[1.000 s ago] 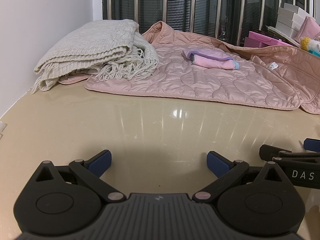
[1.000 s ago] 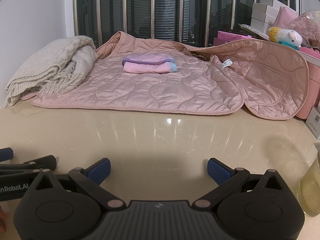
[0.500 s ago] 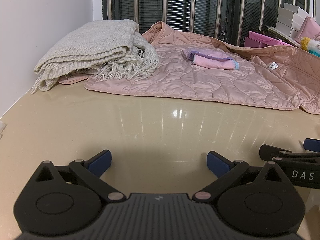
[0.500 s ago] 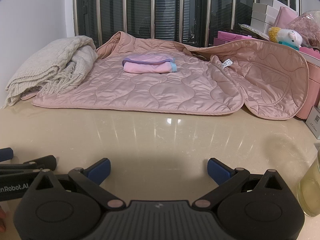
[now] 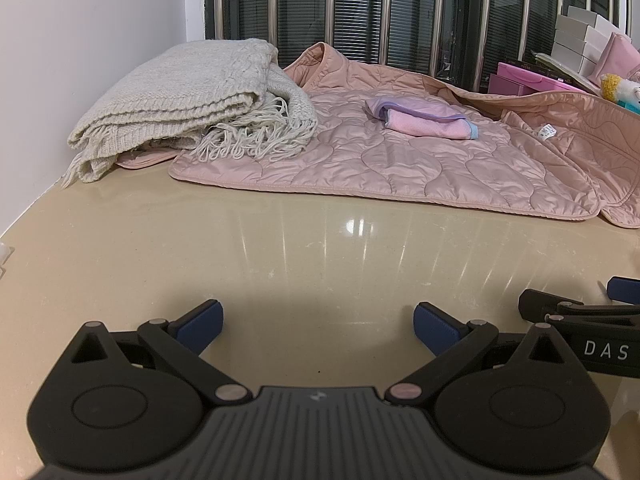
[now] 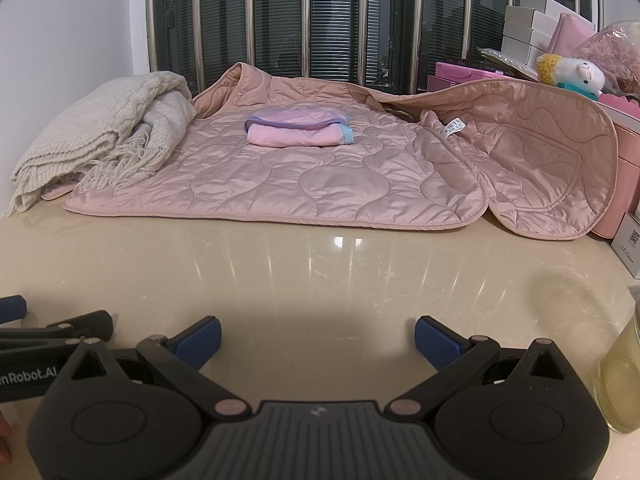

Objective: Fold clothes

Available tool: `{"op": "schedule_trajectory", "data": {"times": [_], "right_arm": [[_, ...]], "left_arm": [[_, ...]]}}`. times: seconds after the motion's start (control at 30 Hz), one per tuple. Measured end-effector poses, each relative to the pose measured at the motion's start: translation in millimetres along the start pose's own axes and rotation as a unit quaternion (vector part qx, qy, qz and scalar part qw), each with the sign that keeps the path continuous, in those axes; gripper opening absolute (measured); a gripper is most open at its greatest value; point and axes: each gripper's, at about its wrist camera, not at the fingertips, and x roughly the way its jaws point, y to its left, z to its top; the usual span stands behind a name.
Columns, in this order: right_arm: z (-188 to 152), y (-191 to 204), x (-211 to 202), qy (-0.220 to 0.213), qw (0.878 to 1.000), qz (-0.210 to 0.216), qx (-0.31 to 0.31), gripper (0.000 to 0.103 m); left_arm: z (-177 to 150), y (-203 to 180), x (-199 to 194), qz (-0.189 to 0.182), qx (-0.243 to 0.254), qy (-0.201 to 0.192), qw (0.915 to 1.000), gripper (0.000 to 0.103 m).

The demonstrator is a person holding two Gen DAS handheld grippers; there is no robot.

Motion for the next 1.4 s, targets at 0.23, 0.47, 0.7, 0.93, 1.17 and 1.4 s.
{"op": "schedule_trajectory", "data": {"times": [0.23,0.47,0.7,0.93,1.17,1.4], "right_arm": [[0.0,0.0,0.0,0.0,1.0,0.0,0.0,0.103],[0.1,0.1,0.1,0.0,1.0,0.0,0.0,0.103],[0.3,0.8,0.5,0.0,1.0,0.0,0.0,0.103],[0.4,0.9,0.6,0.0,1.0,0.0,0.0,0.103],[0.4,0.8,0.6,0.0,1.0,0.0,0.0,0.103],[0.6,0.8,0.4,0.0,1.0,0.0,0.0,0.103]], "left_arm": [[-0.3,-0.2,0.1,0.0,0.0,0.0,1.0,0.103],[-1.4,-0.9,-0.2,0.0,0.0,0.0,1.0,0.103],[-1.7,-1.0,-0.3,0.0,0.0,0.0,1.0,0.103],[-2.2,-1.3,-0.4,0.0,0.001,0.0,1.0,0.103],[-3.2,-1.7,0.1,0.0,0.001,0.0,1.0,0.103],[-3.0,-1.5,-0.1,0.0,0.001,0.0,1.0,0.103]]}}
